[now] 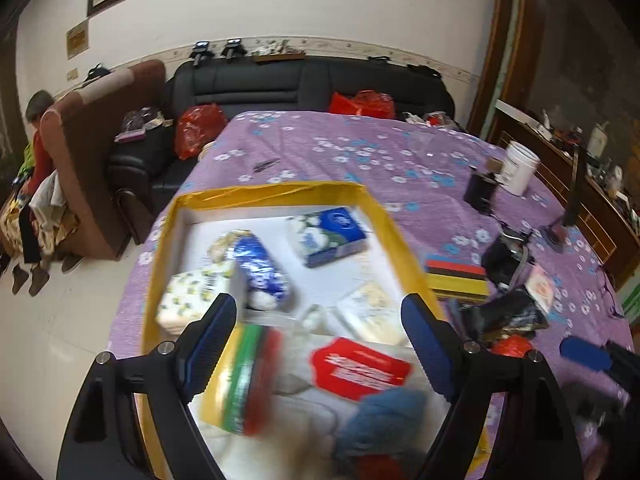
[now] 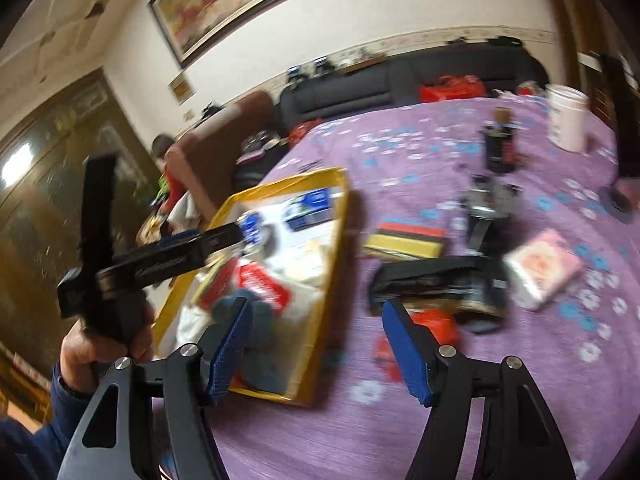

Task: Organize soft objects
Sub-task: 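Grasp the red plastic bag with the left gripper while the right gripper grasps the pink tissue pack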

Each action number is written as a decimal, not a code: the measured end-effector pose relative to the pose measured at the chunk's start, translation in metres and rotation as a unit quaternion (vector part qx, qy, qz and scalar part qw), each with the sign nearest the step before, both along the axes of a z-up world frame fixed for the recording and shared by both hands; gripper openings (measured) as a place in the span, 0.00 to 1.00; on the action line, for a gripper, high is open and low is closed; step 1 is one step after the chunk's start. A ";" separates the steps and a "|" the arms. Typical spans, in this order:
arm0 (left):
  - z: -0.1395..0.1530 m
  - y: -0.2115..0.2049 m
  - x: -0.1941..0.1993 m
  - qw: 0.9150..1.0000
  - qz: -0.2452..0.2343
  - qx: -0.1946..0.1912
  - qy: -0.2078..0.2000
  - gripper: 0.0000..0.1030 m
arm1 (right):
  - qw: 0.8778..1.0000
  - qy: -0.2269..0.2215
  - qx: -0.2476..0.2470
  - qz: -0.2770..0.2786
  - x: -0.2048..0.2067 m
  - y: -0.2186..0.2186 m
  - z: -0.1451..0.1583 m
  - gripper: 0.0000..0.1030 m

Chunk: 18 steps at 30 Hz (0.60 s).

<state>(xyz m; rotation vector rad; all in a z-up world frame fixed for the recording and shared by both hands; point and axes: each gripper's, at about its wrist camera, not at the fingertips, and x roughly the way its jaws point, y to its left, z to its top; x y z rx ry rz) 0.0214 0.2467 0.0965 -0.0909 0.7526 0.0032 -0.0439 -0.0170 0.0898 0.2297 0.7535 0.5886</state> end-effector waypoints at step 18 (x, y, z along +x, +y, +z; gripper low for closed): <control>-0.031 -0.150 -0.015 0.985 -0.166 0.030 0.045 0.81 | 0.975 0.091 0.054 -0.196 0.006 -0.166 -0.072 0.70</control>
